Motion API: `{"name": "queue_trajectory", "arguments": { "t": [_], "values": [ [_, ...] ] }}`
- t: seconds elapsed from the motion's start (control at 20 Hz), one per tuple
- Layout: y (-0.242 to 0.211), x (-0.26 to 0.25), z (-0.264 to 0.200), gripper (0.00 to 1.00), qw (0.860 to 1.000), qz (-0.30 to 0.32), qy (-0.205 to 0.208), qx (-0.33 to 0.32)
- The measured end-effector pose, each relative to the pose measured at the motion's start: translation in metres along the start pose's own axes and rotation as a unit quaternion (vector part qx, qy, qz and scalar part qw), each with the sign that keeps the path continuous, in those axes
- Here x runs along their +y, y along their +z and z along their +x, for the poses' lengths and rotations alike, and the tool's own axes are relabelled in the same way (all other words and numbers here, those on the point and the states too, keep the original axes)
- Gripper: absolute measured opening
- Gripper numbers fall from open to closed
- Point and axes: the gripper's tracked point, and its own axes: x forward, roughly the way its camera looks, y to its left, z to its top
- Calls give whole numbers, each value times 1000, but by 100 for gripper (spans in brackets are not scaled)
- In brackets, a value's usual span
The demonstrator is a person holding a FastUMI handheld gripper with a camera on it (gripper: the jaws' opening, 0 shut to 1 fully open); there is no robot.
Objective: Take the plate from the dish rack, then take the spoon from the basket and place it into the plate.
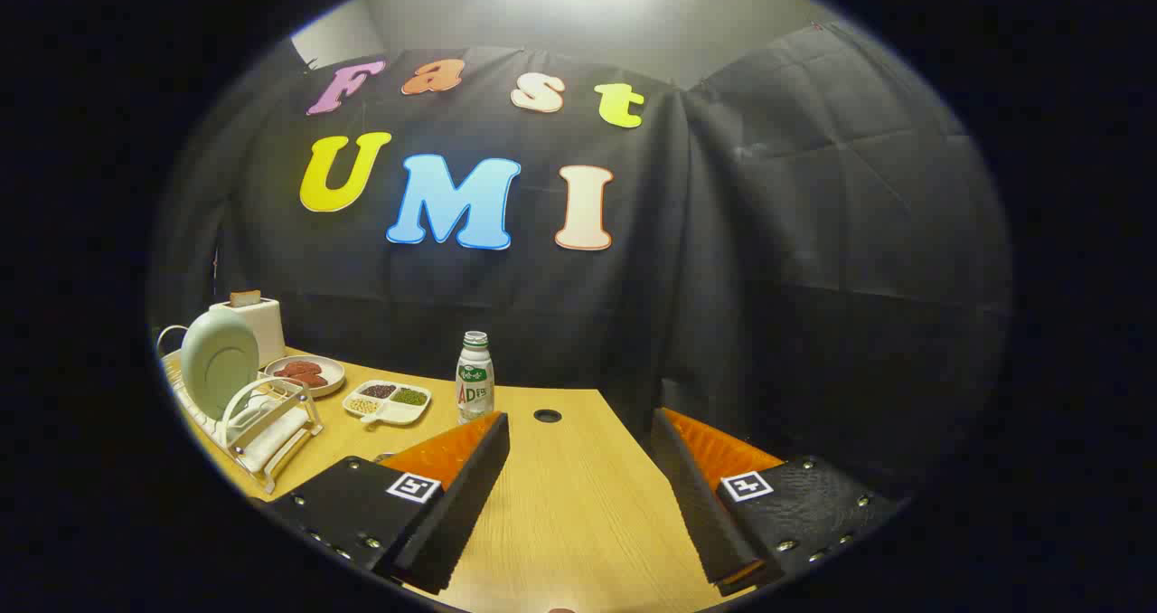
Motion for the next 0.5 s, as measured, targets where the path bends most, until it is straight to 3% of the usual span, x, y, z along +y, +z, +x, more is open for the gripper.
{"name": "queue_trajectory", "arguments": {
  "t": [0.3,0.5],
  "values": [
    [64,110,-56,97,998,37,42,6],
    [91,210,-74,97,993,59,100,11]
  ]
}}
